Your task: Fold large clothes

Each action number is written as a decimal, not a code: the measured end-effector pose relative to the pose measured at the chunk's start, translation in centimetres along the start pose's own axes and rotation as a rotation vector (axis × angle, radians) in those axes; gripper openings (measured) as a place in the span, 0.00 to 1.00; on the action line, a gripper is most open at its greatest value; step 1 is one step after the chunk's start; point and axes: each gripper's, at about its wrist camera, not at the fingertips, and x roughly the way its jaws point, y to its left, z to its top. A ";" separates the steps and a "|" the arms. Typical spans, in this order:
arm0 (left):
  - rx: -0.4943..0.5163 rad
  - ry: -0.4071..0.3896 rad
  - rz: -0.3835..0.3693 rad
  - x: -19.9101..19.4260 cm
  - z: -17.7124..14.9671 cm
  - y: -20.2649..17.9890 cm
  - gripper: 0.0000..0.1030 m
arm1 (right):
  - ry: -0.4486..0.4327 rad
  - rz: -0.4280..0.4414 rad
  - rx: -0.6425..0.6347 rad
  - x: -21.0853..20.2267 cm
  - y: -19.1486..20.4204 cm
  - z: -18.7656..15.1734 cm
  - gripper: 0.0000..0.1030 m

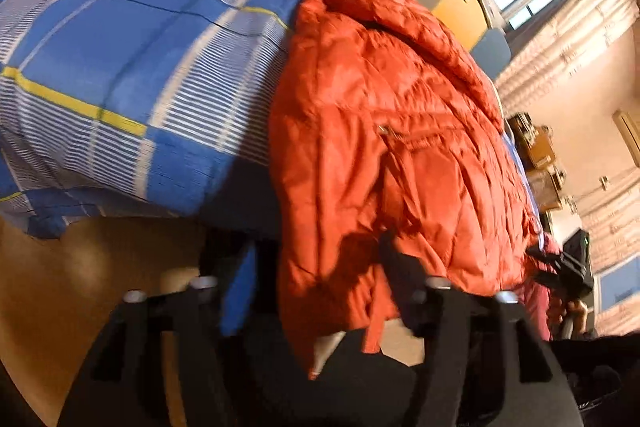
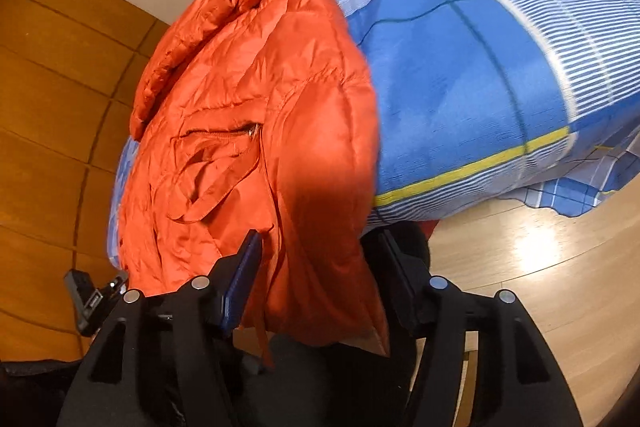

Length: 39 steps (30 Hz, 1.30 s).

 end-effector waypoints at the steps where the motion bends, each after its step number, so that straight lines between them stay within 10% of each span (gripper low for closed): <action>1: 0.011 0.005 0.008 0.1 0.0 -0.2 0.26 | 0.009 0.005 -0.016 0.2 0.4 -0.1 0.57; 9: 0.092 -0.035 0.012 -2.9 0.4 -1.7 0.10 | -0.013 -0.012 -0.147 -2.3 3.5 0.1 0.21; 25: 0.153 -0.233 -0.134 -9.1 8.0 -5.6 0.08 | -0.220 0.098 -0.236 -8.9 9.2 6.3 0.16; 39: 0.109 -0.252 -0.103 -4.2 19.4 -6.8 0.08 | -0.240 0.043 -0.146 -5.3 10.1 17.9 0.16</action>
